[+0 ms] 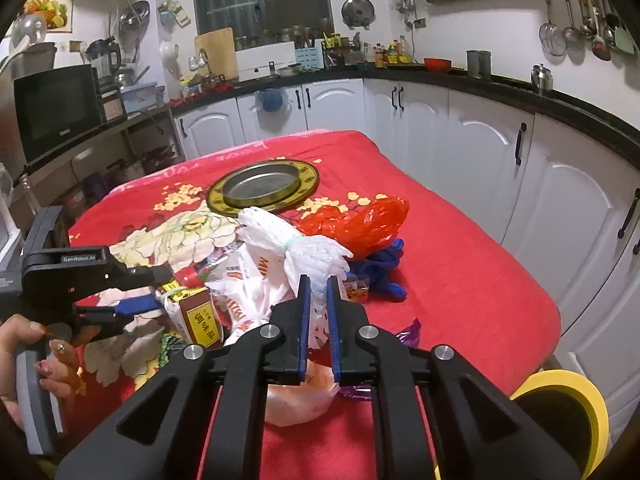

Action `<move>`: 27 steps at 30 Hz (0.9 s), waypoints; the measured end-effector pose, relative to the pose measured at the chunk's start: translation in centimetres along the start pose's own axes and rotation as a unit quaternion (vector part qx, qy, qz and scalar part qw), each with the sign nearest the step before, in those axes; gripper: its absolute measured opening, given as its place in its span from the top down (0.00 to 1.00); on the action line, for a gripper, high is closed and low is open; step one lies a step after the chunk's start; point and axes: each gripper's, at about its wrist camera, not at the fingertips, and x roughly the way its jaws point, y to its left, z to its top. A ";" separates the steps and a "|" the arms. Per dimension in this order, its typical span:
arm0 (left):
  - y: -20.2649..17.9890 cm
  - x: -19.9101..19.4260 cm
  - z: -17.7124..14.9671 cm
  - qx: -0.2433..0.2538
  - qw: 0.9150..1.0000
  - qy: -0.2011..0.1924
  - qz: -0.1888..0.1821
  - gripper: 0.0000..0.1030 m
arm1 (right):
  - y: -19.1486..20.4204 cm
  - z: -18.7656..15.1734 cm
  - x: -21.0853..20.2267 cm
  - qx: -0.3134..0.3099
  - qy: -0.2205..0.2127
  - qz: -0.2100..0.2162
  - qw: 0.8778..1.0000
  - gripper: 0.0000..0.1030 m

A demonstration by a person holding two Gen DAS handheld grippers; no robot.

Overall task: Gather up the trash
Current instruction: 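Grasp the brown snack packet with the left tool while the right tool grasps the white mesh bag, then carry the snack packet and white mesh bag with both tools over the bin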

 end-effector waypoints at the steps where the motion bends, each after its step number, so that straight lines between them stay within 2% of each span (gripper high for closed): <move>1: -0.3 -0.3 0.0 0.006 1.000 -0.004 -0.004 0.79 | 0.1 0.0 -0.2 0.000 -0.002 0.002 1.000 0.92; 8: -2.4 -1.6 -0.5 0.046 0.999 -0.023 -0.017 0.80 | 0.6 0.3 -2.0 0.000 -0.028 0.011 1.000 0.92; 14: -4.5 -2.6 -1.1 0.101 0.994 -0.045 -0.020 0.80 | 1.2 0.7 -3.9 -0.010 -0.052 0.008 0.999 0.92; 20: -6.8 -3.3 -1.9 0.160 0.985 -0.067 -0.015 0.80 | 1.0 0.6 -5.5 -0.014 -0.068 0.002 0.998 0.92; 27: -9.5 -4.0 -3.4 0.231 0.969 -0.089 -0.013 0.80 | 0.5 0.5 -7.4 -0.014 -0.082 -0.009 0.996 0.92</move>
